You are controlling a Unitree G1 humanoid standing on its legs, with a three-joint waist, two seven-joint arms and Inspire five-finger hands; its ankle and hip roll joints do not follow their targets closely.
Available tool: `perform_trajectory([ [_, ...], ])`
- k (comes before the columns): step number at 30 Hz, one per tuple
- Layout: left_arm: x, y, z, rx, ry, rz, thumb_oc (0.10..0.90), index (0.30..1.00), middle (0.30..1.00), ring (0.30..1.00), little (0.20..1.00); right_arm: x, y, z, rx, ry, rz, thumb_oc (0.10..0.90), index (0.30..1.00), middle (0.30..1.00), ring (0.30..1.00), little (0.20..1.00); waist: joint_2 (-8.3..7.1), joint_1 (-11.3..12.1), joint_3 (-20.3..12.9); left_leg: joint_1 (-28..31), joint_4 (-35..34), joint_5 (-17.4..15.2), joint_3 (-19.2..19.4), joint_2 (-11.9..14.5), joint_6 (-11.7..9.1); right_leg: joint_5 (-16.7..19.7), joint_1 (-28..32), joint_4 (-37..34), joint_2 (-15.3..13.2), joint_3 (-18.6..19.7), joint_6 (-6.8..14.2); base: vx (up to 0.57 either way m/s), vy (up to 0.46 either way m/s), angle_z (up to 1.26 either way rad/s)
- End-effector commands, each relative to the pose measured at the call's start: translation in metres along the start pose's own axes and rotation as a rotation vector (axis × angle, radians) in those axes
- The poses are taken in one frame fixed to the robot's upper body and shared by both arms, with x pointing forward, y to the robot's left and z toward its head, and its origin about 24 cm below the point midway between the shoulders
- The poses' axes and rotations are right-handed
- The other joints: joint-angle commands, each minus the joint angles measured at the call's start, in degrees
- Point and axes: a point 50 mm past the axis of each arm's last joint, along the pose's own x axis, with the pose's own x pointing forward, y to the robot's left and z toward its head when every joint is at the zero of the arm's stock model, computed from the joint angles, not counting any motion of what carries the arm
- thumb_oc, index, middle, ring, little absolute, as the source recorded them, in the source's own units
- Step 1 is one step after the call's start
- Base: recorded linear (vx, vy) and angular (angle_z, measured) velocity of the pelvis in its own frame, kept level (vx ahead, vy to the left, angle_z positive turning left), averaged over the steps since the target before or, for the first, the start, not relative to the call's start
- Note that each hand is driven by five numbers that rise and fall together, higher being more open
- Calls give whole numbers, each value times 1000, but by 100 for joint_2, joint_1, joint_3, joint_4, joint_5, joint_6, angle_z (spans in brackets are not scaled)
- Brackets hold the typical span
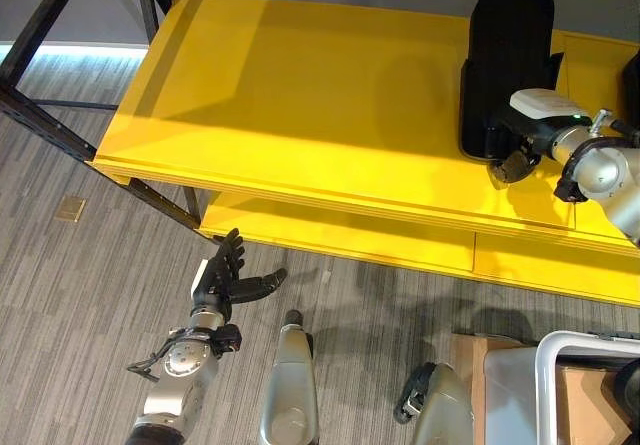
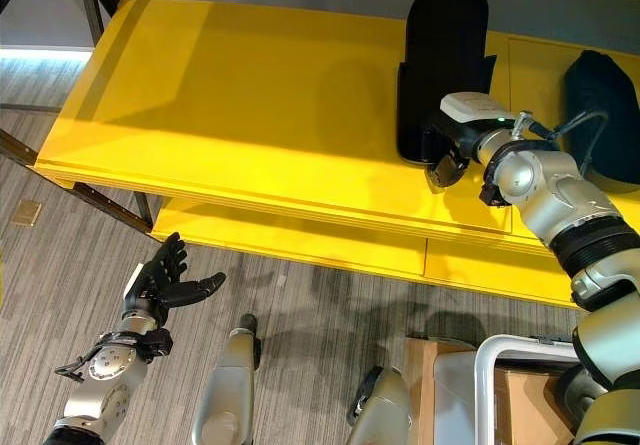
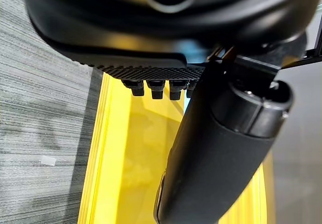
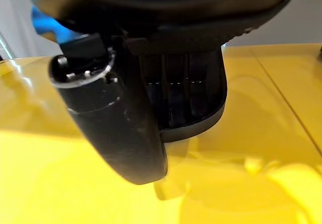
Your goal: Move parts from the plastic box to the shelf.
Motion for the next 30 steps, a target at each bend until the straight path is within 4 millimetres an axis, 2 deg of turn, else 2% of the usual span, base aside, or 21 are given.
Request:
perform_trajectory([
  [1, 8, 6, 59, 1, -285, -2, 900, 1000, 1000, 1000, 1000, -2, -61, 2, 41, 0, -230, 900, 1000, 1000, 1000, 1000, -22, 179, -187, -20, 636, -931, -382, 156, 228, 143, 389, -358, 113, 16, -144, 0, 0, 0],
  [30, 11, 7, 62, 11, -287, 0, 900, 1000, 1000, 1000, 1000, 0, -41, 11, 118, -49, -202, 900, 1000, 1000, 1000, 1000, -114, 181, -110, -19, 730, -949, -467, 158, 231, 168, 525, -363, 117, -64, -142, -2, 0, 1],
])
